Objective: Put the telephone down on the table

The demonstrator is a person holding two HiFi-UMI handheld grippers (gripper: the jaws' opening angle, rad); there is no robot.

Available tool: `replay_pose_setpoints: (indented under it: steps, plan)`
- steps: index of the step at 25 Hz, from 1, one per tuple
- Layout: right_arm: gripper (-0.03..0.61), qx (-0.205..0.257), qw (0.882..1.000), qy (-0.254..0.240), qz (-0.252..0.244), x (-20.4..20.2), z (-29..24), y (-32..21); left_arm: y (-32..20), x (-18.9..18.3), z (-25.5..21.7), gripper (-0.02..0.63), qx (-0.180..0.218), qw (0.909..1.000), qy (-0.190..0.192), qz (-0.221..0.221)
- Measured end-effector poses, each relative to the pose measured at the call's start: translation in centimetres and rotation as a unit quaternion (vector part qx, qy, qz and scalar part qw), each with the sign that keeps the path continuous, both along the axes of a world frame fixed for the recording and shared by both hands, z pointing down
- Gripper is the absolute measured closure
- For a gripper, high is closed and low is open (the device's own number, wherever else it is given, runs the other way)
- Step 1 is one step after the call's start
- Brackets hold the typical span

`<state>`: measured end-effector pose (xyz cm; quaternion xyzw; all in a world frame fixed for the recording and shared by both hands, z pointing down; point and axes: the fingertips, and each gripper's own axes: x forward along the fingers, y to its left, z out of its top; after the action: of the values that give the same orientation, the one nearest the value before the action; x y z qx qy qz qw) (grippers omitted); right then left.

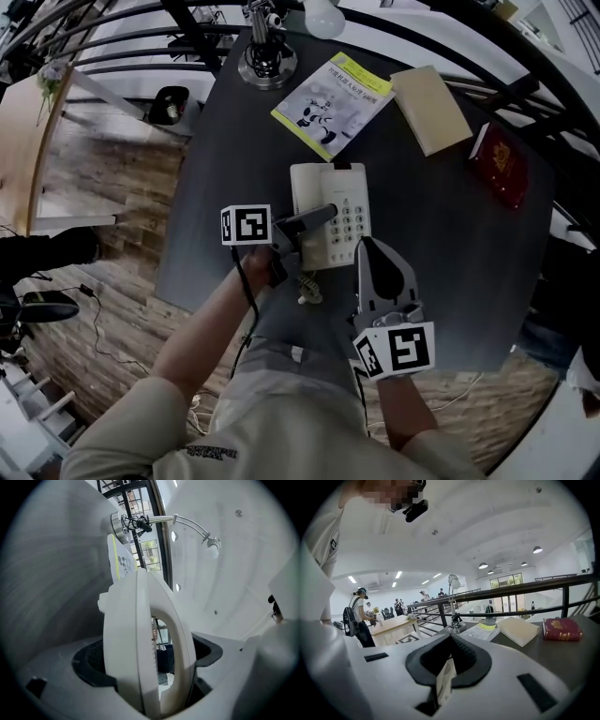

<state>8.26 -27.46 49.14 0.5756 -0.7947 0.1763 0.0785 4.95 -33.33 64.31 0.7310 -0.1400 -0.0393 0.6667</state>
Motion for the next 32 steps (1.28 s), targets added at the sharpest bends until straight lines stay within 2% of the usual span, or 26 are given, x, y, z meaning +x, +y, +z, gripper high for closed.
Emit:
replay_pose_setpoints:
  steps: [4,9,15,24,28,32]
  plan:
    - [0.577,-0.006,1.0,-0.004,-0.018,-0.4,1.0,0.0,-0.4,0.5,0.1,0.141,0.009,1.0,0.003,0.002]
    - [0.577,-0.024,0.999,-0.014,-0.021,-0.3,1.9,0.3,0.3,0.9,0.8,0.142,0.029,0.9992,-0.015,0.022]
    - [0.577,-0.03,0.999,-0.019,-0.015,0.5,2.1,0.6,0.6,0.5,2.2,0.143,0.003,0.9999,-0.01,0.008]
    - [0.577,-0.038,0.999,-0.023,-0.005,1.7,2.7,1.0,0.6,0.5,3.4,0.143,0.005,0.999,-0.043,0.007]
    - [0.577,-0.047,0.998,-0.024,0.019,3.1,3.1,1.3,1.2,1.0,4.0,0.143,0.016,0.9948,-0.093,0.039]
    - [0.577,-0.044,0.998,-0.023,0.032,4.1,2.2,1.7,1.5,1.1,4.2,0.143,0.005,0.9876,-0.149,0.051]
